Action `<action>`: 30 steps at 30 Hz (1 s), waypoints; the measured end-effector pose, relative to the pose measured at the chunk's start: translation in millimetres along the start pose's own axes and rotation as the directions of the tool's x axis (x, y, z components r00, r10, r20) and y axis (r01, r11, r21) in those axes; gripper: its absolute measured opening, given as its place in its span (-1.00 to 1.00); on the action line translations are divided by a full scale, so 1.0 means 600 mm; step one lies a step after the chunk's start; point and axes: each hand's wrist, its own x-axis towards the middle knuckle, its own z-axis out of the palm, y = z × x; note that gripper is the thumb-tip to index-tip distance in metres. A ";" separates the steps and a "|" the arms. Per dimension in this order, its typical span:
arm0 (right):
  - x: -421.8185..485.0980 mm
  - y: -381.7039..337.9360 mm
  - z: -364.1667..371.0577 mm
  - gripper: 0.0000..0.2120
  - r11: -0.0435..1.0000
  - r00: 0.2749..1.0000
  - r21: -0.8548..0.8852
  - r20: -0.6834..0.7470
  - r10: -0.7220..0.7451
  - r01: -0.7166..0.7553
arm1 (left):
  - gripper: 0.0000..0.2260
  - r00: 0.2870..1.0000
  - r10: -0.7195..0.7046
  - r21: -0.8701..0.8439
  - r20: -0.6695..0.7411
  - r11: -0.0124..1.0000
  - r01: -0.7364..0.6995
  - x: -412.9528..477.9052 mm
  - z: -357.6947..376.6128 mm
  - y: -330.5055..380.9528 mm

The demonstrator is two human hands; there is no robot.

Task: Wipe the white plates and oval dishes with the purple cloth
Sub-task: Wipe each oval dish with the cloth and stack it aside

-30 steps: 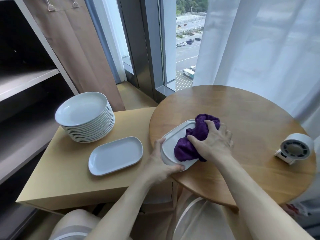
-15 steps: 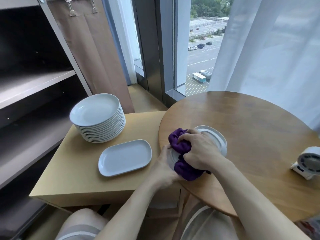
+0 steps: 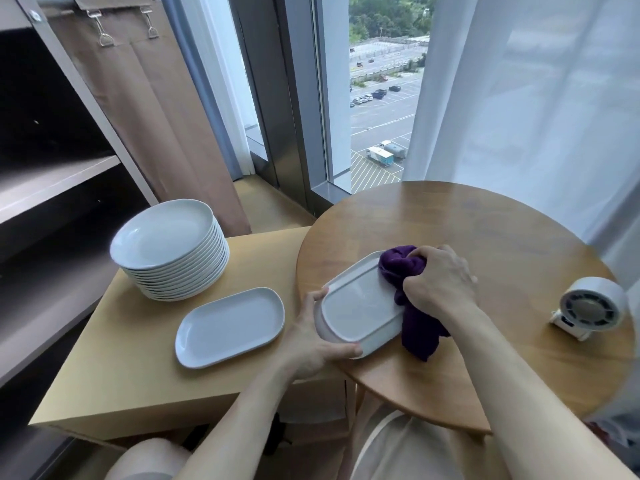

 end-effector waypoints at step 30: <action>0.010 -0.028 0.032 -0.58 0.991 1.000 -0.131 -0.009 -0.006 0.005 | -0.05 0.997 0.023 0.043 -0.072 0.999 -0.020 -0.020 0.026 -0.005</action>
